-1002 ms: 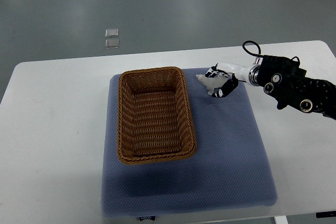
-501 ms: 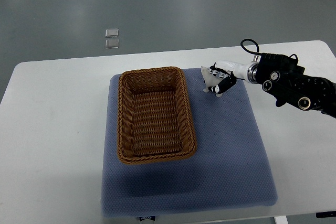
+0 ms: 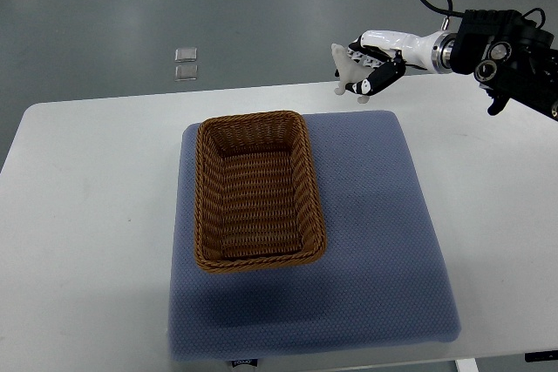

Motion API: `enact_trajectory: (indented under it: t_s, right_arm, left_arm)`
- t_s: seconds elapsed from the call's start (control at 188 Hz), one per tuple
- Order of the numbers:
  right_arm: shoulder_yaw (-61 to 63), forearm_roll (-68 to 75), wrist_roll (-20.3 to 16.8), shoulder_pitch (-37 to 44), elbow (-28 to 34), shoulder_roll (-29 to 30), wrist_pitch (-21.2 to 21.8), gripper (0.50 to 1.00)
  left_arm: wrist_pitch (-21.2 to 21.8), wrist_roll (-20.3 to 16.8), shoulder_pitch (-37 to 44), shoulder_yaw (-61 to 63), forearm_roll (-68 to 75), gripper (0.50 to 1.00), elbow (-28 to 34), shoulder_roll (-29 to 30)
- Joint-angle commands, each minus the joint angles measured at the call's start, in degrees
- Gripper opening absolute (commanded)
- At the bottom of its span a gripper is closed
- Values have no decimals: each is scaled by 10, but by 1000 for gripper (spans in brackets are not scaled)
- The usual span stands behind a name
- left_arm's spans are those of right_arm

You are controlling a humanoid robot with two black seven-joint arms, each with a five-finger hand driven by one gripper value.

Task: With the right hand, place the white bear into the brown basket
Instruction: 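Lift the white bear up off the pad with the right hand, then carry the bear over the wicker basket and lower it inside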

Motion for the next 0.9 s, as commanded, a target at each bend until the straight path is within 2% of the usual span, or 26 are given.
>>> enact_trajectory:
  t_s: [0.0,0.442,0.698,0.896]
  right_arm:
    - [6,7,17,3,28,6,-1,500]
    - [-36,2,20,-11,21,120,-45,500]
    - [-44,-6,24,-31,-12,177,-50,500]
    - [-76,-40,36,-34,-40,204,-78,500]
  left_arm:
    - [0,0,0,0,0,1000,0,0]
    - [0,0,0,-1,0,1000,0,0]
    - [0,0,0,-1,0,1000,0,0]
    - [0,0,0,-1,0,1000,-1,0]
